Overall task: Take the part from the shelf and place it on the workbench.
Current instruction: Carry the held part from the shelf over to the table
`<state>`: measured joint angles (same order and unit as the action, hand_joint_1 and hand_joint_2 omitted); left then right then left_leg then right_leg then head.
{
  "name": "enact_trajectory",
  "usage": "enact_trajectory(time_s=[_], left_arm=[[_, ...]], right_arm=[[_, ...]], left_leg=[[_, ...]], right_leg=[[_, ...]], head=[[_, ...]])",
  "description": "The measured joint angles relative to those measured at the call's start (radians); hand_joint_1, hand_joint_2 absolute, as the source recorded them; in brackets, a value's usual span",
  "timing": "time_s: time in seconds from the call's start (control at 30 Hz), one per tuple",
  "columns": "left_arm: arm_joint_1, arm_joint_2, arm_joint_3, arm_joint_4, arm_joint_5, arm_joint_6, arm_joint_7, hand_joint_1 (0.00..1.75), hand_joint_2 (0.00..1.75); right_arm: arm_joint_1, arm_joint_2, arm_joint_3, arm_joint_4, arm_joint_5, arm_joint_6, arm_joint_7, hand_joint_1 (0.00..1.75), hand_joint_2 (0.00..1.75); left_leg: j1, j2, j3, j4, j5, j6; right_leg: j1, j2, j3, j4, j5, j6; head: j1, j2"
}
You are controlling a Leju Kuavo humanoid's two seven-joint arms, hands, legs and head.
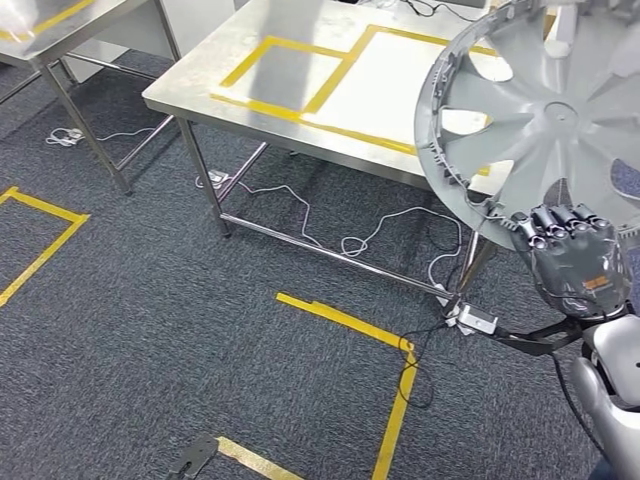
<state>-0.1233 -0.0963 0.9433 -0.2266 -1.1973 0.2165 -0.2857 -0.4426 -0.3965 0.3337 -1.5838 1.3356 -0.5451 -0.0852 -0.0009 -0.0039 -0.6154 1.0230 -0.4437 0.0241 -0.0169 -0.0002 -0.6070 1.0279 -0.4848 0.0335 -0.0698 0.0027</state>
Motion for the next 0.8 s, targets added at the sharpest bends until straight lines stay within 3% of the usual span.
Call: enact_trajectory(time_s=[0.07, 0.13, 0.17, 0.2, 0.23, 0.3, 0.33, 0.4, 0.5, 0.57, 0.67, 0.7, 0.73, 0.8], left_arm=[[-0.001, 0.000, 0.000, 0.000, -0.001, 0.000, 0.000, 0.00, 1.75], [-0.003, 0.000, 0.000, 0.000, -0.002, 0.000, 0.000, 0.00, 1.75], [-0.002, 0.000, 0.000, 0.000, -0.003, 0.000, 0.001, 0.00, 1.75], [-0.001, -0.001, 0.000, 0.000, -0.005, 0.000, 0.001, 0.00, 1.75], [0.000, -0.001, 0.000, 0.000, -0.006, 0.000, 0.002, 0.00, 1.75], [0.000, -0.001, 0.000, 0.000, -0.007, 0.000, 0.002, 0.00, 1.75], [-0.001, -0.001, 0.000, 0.000, -0.008, 0.000, 0.002, 0.00, 1.75], [-0.001, -0.001, 0.000, 0.000, -0.008, 0.000, 0.002, 0.00, 1.75], [0.000, 0.001, 0.000, 0.000, -0.008, 0.000, 0.003, 0.00, 1.75], [-0.001, 0.002, 0.000, 0.000, -0.009, 0.000, 0.003, 0.00, 1.75], [0.001, 0.002, 0.000, 0.000, -0.010, 0.000, 0.003, 0.00, 1.75], [0.002, 0.002, 0.000, 0.000, -0.010, 0.000, 0.003, 0.00, 1.75], [0.003, 0.002, 0.000, 0.000, -0.010, 0.000, 0.003, 0.00, 1.75], [0.003, 0.003, 0.000, 0.000, -0.010, 0.000, 0.003, 0.00, 1.75]], right_arm=[[-0.003, 0.000, 0.000, 0.001, 0.000, 0.000, 0.000, 1.75, 1.75], [-0.005, 0.000, 0.000, 0.003, 0.000, 0.000, 0.000, 1.75, 1.75], [-0.005, 0.000, 0.001, 0.005, 0.000, 0.000, 0.000, 1.75, 1.75], [-0.004, 0.000, 0.001, 0.006, 0.000, 0.000, 0.000, 1.75, 1.75], [-0.003, 0.000, 0.001, 0.007, 0.000, 0.000, 0.000, 1.75, 1.75], [-0.003, 0.000, 0.001, 0.008, 0.000, 0.000, 0.001, 1.75, 1.75], [-0.004, 0.000, 0.001, 0.008, 0.000, 0.000, 0.001, 1.75, 1.75], [-0.004, 0.000, 0.001, 0.009, 0.000, 0.000, 0.002, 1.75, 1.75], [-0.002, 0.000, 0.000, 0.009, -0.001, 0.000, 0.007, 1.75, 1.75], [-0.002, 0.000, 0.000, 0.009, -0.002, 0.000, 0.009, 1.75, 1.75], [0.000, 0.000, 0.001, 0.009, -0.002, 0.000, 0.009, 1.75, 1.75], [0.001, 0.000, 0.001, 0.010, -0.002, 0.000, 0.008, 1.75, 1.75], [0.003, 0.000, 0.001, 0.010, -0.002, 0.000, 0.008, 1.75, 1.75], [0.005, 0.000, 0.001, 0.010, -0.003, 0.000, 0.008, 1.75, 1.75]], left_leg=[[0.004, 0.001, 0.004, -0.010, 0.005, 0.008], [0.002, 0.000, 0.003, -0.009, 0.006, 0.012], [0.002, 0.001, 0.003, -0.008, 0.005, 0.013], [0.002, 0.001, 0.004, -0.007, 0.005, 0.013], [0.002, 0.000, 0.004, -0.006, 0.004, 0.013], [0.002, 0.000, 0.004, -0.002, 0.002, 0.009], [0.000, 0.000, 0.002, 0.002, 0.000, 0.005], [-0.004, 0.000, -0.003, 0.007, -0.001, -0.004], [-0.004, 0.000, -0.007, 0.015, -0.007, -0.017], [-0.001, 0.001, -0.031, 0.076, -0.048, -0.028], [0.004, 0.001, -0.111, 0.262, -0.133, -0.038], [0.004, 0.001, -0.124, 0.290, -0.136, -0.038], [0.004, 0.001, -0.120, 0.281, -0.119, -0.036], [0.004, 0.001, -0.066, 0.161, -0.050, -0.029]], right_leg=[[-0.001, 0.000, -0.031, 0.060, -0.039, 0.007], [-0.002, 0.000, -0.086, 0.177, -0.091, 0.012], [-0.002, 0.000, -0.111, 0.224, -0.103, 0.013], [-0.002, 0.000, -0.121, 0.242, -0.097, 0.015], [-0.003, -0.001, -0.115, 0.224, -0.074, 0.015], [-0.004, -0.002, -0.060, 0.107, -0.012, 0.014], [-0.003, -0.003, -0.031, 0.051, 0.007, 0.012], [-0.001, -0.002, -0.004, 0.002, 0.011, 0.005], [-0.002, -0.001, -0.003, 0.001, 0.014, -0.011], [-0.005, -0.002, -0.001, -0.002, 0.016, -0.022], [-0.004, -0.002, 0.000, -0.001, 0.015, -0.029], [-0.004, -0.001, 0.000, -0.001, 0.015, -0.029], [-0.004, -0.001, 0.001, -0.001, 0.015, -0.029], [-0.004, 0.000, 0.003, -0.001, 0.014, -0.027]], head=[[0.004, 0.000], [0.006, 0.000], [0.006, 0.000], [0.006, 0.000], [0.006, 0.000], [0.006, 0.000], [0.007, 0.000], [0.007, 0.000], [0.006, 0.000], [0.004, 0.000], [0.001, 0.000], [0.001, 0.000], [0.001, 0.000], [0.001, 0.000]])
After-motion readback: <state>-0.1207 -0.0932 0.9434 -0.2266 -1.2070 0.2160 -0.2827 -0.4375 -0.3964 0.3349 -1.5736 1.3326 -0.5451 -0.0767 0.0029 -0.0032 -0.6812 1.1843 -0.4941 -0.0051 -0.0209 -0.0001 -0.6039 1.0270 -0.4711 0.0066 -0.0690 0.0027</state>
